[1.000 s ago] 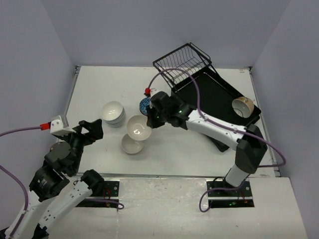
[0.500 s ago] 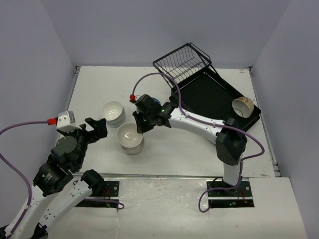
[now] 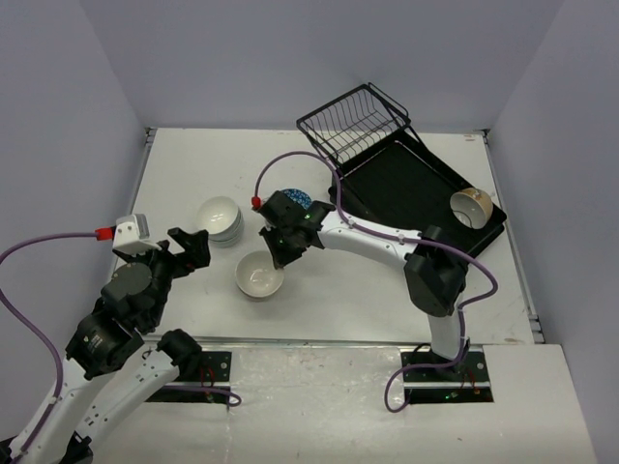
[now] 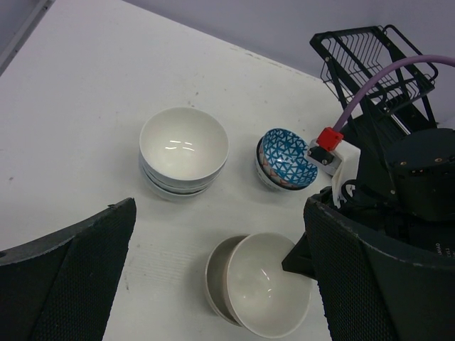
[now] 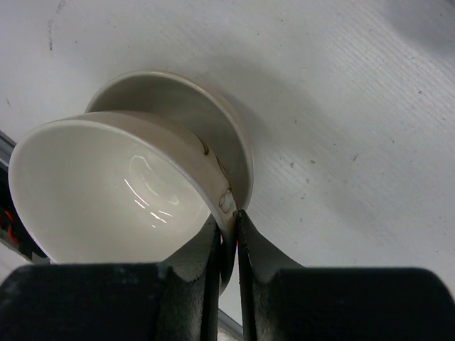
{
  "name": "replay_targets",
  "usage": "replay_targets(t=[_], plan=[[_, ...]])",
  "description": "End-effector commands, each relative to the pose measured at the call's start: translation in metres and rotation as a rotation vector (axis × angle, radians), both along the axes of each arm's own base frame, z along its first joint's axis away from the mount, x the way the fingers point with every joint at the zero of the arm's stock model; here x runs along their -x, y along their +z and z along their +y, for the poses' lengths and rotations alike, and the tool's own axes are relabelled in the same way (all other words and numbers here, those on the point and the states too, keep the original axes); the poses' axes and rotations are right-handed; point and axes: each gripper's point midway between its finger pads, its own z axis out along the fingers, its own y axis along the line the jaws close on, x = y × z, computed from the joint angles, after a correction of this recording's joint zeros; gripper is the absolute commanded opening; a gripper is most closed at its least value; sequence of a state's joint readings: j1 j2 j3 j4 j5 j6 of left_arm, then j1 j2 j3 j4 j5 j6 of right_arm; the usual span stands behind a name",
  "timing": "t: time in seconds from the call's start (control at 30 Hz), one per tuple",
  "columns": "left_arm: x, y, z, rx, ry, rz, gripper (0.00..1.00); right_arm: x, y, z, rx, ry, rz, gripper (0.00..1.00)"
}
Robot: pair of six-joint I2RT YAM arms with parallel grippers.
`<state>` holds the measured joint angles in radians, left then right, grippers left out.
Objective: Unload the bowls from the dish rack
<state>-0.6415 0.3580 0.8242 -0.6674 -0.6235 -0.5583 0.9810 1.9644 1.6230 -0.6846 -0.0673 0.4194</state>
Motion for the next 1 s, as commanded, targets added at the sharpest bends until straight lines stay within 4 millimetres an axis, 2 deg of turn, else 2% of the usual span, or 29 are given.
replay_targets(t=[0.0,0.23,0.37,0.43,0.5,0.57,0.7,0.83,0.9,0.93,0.97], plan=[[-0.004,0.006,-0.001,0.005,0.002,-0.025,1.00,-0.001,0.021,0.020,-0.079,0.027,-0.014,0.01],[-0.004,0.005,-0.003,0.001,-0.006,-0.020,1.00,-0.007,0.025,0.031,-0.104,0.027,-0.031,0.01],[-0.005,0.004,-0.004,-0.002,-0.009,-0.020,1.00,-0.012,0.022,0.030,-0.082,0.017,-0.037,0.05],[-0.005,0.004,-0.004,-0.003,-0.011,-0.020,1.00,-0.012,0.021,0.029,-0.072,0.014,-0.038,0.17],[-0.005,0.005,-0.005,-0.003,-0.016,-0.020,1.00,-0.012,0.022,0.028,-0.069,0.012,-0.040,0.34],[-0.005,0.005,-0.006,-0.004,-0.019,-0.020,1.00,-0.011,0.025,0.026,-0.072,0.011,-0.044,0.37],[-0.005,0.004,-0.007,-0.006,-0.024,-0.019,1.00,-0.010,0.035,0.025,-0.084,0.014,-0.059,0.49],[-0.006,0.005,-0.007,-0.004,-0.024,-0.019,1.00,-0.011,0.053,0.021,-0.097,0.011,-0.090,0.60],[-0.006,0.003,-0.009,-0.004,-0.029,-0.014,1.00,-0.014,0.068,0.011,-0.089,-0.006,-0.136,0.63],[-0.008,0.003,-0.010,-0.004,-0.031,-0.011,1.00,-0.017,0.074,0.005,-0.081,-0.019,-0.164,0.68],[-0.009,0.003,-0.012,-0.004,-0.036,-0.008,1.00,-0.018,0.094,-0.006,-0.089,-0.037,-0.203,0.72]])
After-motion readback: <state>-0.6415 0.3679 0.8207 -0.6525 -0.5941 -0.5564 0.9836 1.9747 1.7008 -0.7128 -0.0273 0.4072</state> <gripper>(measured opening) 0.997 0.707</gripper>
